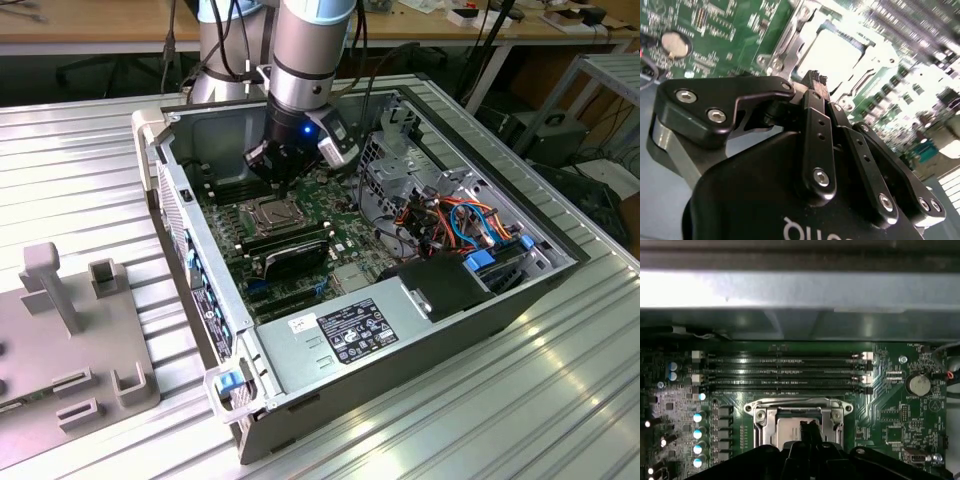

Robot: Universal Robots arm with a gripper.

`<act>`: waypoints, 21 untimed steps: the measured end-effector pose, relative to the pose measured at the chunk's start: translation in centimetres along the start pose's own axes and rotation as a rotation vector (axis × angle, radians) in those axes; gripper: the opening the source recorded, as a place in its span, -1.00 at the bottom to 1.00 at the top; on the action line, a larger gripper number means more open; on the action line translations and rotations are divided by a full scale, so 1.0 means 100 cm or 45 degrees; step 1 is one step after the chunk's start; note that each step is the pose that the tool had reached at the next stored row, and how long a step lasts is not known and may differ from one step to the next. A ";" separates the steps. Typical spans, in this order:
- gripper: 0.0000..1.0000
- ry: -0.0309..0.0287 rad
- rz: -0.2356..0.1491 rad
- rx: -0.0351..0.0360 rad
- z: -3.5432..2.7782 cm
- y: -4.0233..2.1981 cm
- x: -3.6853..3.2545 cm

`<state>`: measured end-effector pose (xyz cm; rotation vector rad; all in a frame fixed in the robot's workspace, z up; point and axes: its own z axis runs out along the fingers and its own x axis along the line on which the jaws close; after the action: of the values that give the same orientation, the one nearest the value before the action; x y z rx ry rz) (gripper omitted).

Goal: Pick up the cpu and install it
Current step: 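Install the first cpu locking lever, then install the second cpu locking lever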

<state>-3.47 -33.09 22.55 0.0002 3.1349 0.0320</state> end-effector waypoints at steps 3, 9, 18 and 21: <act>-0.79 0.0000 0.000 0.0079 -0.0001 -0.0055 0.0015; -0.79 -0.0057 0.000 0.0098 -0.0002 -0.0079 0.0078; -0.79 -0.0056 0.000 0.0100 -0.0002 -0.0093 0.0079; -0.79 -0.0057 0.000 0.0099 -0.0002 -0.0094 0.0079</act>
<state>-4.26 -34.02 22.55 0.0002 3.1305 0.0198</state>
